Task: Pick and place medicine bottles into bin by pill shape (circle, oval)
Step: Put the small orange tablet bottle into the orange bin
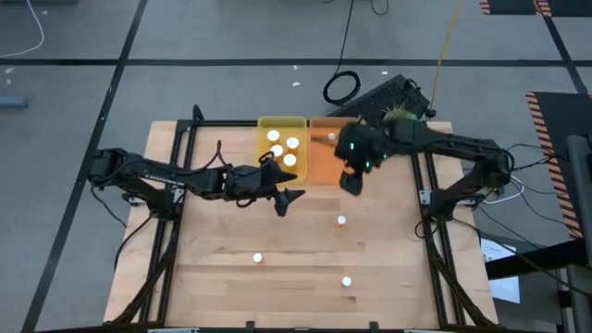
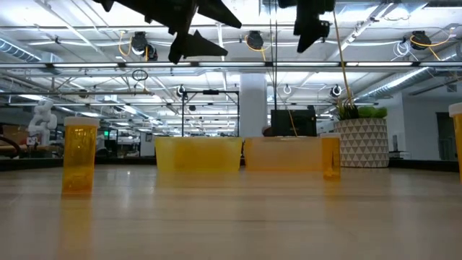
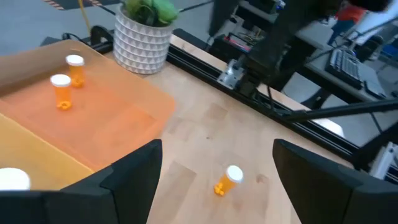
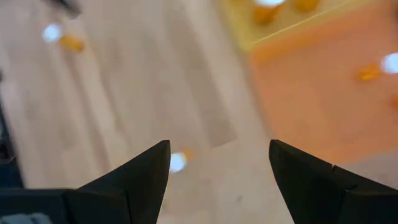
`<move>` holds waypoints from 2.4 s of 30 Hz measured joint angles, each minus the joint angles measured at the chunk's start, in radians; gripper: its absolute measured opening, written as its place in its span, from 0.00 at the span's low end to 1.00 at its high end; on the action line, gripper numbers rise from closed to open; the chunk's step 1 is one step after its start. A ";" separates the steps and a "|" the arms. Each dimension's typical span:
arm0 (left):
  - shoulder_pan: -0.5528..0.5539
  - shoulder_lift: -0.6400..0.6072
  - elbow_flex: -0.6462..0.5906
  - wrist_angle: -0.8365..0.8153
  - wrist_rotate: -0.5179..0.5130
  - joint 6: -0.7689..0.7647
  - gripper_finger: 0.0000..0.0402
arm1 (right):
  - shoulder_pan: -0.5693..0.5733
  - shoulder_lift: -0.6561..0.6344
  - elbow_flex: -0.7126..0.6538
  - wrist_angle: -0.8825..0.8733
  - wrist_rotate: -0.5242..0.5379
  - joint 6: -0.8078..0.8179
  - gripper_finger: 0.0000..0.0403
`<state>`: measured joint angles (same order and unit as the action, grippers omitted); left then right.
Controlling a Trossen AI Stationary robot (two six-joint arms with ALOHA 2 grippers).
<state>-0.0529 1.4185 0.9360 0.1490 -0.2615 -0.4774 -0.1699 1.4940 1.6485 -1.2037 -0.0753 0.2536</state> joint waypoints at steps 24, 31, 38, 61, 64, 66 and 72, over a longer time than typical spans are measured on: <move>-0.270 0.000 0.000 -0.114 -0.063 -0.106 0.77 | 0.408 0.010 -0.277 0.217 0.046 0.089 0.66; -0.327 0.000 0.000 -0.134 -0.134 -0.144 0.77 | 0.403 0.010 -0.404 0.329 0.047 -0.026 0.66; -0.342 0.000 0.000 -0.154 -0.159 -0.164 0.77 | 0.347 0.010 -0.518 0.459 0.047 -0.095 0.66; -0.339 0.000 0.000 -0.154 -0.160 -0.183 0.77 | 0.254 0.010 -0.695 0.671 -0.009 -0.206 0.52; -0.339 0.000 0.000 -0.154 -0.161 -0.183 0.77 | 0.254 0.010 -0.706 0.671 -0.009 -0.209 0.52; -0.339 0.000 0.000 -0.154 -0.167 -0.183 0.77 | 0.254 0.010 -0.709 0.680 -0.008 -0.211 0.52; -0.334 0.000 0.000 -0.157 -0.169 -0.183 0.77 | 0.254 0.010 -0.730 0.718 -0.006 -0.215 0.52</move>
<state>-0.3869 1.4189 0.9363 -0.0076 -0.4301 -0.6601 0.0837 1.5040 0.9188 -0.4858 -0.0818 0.0383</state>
